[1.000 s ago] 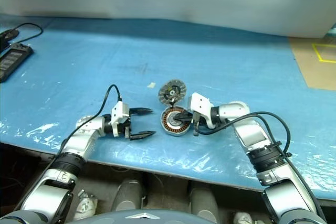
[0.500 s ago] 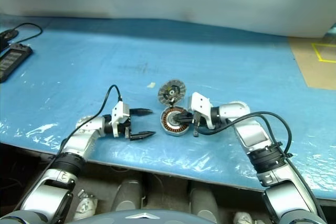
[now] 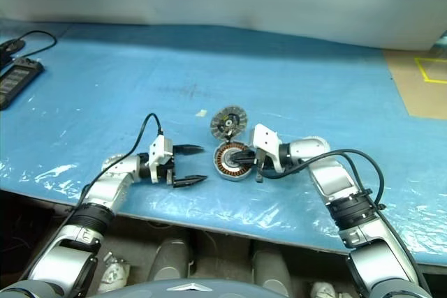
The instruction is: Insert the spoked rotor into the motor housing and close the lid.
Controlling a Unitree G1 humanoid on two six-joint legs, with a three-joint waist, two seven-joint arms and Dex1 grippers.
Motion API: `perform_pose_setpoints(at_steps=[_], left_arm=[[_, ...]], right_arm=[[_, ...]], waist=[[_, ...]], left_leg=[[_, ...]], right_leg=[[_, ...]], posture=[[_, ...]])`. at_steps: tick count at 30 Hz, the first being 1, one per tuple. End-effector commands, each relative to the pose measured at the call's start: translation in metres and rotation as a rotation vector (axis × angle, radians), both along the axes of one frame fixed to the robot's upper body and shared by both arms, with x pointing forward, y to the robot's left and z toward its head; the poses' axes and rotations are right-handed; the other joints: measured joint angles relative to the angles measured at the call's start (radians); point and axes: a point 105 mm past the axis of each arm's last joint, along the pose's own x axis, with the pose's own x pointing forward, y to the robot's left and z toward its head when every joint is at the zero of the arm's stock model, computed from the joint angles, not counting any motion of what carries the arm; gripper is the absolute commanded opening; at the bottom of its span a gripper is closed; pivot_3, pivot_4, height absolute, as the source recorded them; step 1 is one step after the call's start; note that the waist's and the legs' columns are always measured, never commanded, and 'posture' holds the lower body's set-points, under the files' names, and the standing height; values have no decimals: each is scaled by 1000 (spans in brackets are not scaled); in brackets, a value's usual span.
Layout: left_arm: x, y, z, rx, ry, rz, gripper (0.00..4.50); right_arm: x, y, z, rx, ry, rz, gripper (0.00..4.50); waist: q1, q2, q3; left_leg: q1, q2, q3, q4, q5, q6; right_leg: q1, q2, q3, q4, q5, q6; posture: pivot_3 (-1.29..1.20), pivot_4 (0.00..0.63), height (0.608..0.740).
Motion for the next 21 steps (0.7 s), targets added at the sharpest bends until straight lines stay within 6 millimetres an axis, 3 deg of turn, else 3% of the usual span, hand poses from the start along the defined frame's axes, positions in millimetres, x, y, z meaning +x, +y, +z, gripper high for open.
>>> perform_pose_setpoints(at_steps=[1, 12, 21], left_arm=[[0, 1, 6, -10, -38, 4, 4500], [0, 1, 6, -12, -36, 12, 4500], [1, 3, 10, -23, -36, 7, 4500]], right_arm=[[-1, -3, -6, -53, -7, 12, 27], [4, -11, -11, -155, -70, 13, 27], [-2, -5, 24, 78, -27, 9, 27]], waist=[[0, 0, 0], [0, -1, -1], [1, -1, -1]], left_leg=[[0, 0, 0, 0, 0, 0], [3, 0, 0, 0, 0, 0], [2, 0, 0, 0, 0, 0]], right_leg=[[0, 0, 0, 0, 0, 0], [3, 0, 0, 0, 0, 0], [2, 0, 0, 0, 0, 0]], posture=[[0, 150, 740], [0, 150, 740], [0, 150, 740]])
